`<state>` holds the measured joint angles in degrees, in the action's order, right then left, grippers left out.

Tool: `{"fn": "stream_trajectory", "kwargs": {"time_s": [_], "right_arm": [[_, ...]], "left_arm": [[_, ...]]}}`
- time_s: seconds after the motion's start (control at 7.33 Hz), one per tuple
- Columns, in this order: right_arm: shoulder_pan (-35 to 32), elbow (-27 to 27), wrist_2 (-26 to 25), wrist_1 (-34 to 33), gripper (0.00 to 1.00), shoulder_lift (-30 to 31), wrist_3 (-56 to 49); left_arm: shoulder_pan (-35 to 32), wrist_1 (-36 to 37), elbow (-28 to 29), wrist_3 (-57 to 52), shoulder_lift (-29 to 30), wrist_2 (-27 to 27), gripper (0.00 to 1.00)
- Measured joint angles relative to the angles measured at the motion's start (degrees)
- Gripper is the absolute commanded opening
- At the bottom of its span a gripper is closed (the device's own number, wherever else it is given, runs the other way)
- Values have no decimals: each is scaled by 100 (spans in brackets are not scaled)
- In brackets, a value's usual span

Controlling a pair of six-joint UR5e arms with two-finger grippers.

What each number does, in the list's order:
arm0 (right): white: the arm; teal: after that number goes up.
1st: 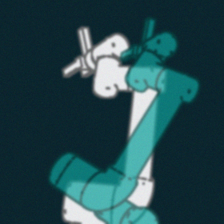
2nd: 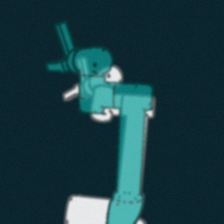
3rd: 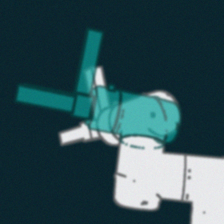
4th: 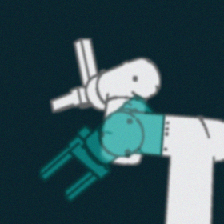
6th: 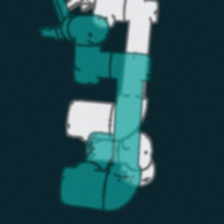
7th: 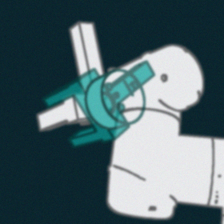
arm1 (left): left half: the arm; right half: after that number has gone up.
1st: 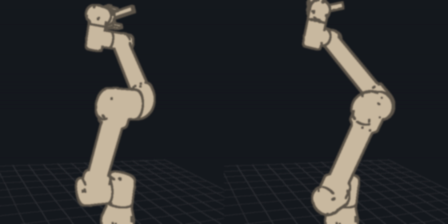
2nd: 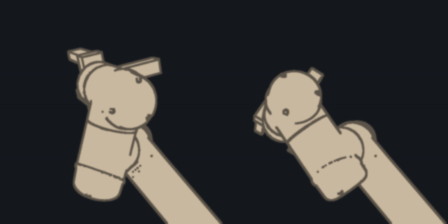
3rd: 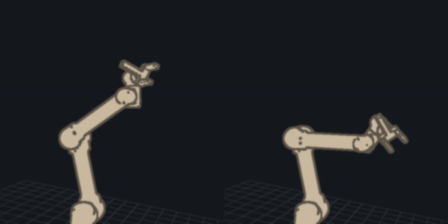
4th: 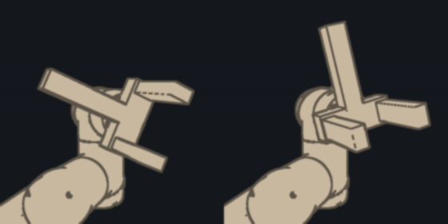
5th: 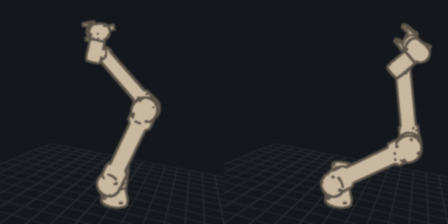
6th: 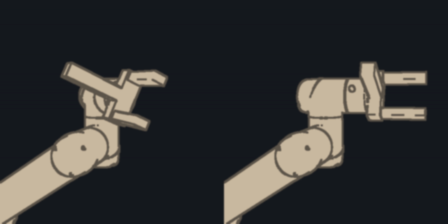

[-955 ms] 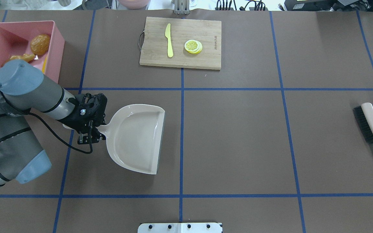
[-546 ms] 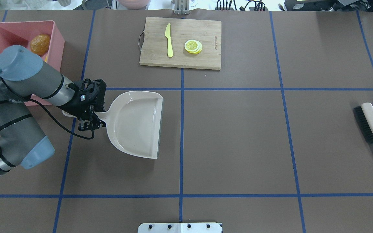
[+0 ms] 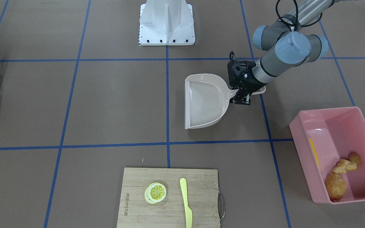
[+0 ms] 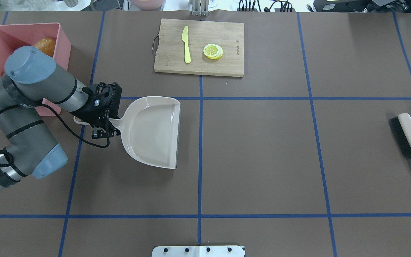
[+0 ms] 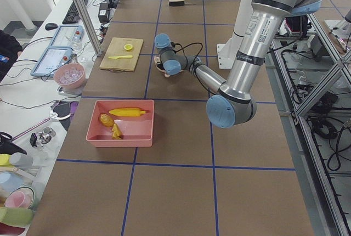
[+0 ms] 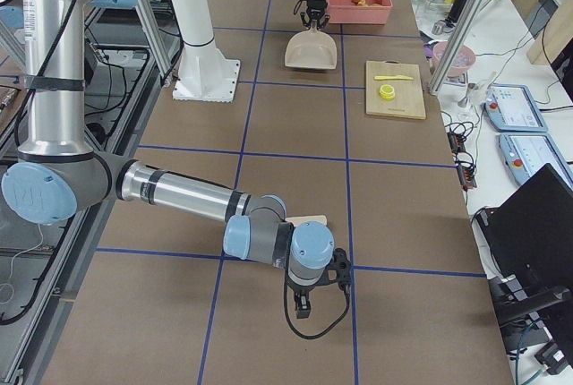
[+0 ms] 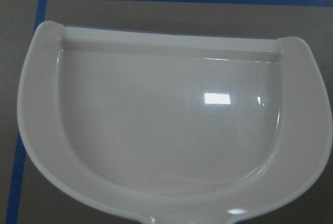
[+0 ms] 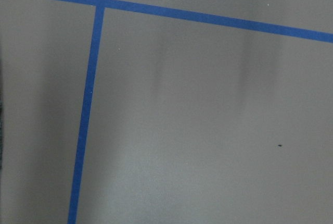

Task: Sweep and dump trash into bin
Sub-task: 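Bring the empty dustpan back down onto the table with the left gripper, then release the dustpan handle and raise the left gripper toward the bin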

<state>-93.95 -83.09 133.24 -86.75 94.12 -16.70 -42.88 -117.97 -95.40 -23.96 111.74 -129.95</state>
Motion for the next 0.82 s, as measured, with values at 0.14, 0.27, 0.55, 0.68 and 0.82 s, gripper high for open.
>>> {"fn": "stream_trajectory", "kwargs": {"time_s": [0.14, 0.27, 0.55, 0.68, 0.82], "right_arm": [[0, 1, 0, 0, 100, 0, 0], [0, 3, 0, 0, 100, 3, 0], [0, 3, 0, 0, 100, 6, 0], [0, -1, 0, 0, 100, 4, 0], [0, -4, 0, 0, 100, 2, 0]], "left_arm": [[32, -285, 121, 131, 9, -3, 0], [99, -654, 279, 302, 11, -4, 0], [201, -1010, 403, 556, 14, -4, 11], [229, -1051, 415, 599, 14, 0, 29], [258, -1064, 423, 609, 14, 7, 35]]}}
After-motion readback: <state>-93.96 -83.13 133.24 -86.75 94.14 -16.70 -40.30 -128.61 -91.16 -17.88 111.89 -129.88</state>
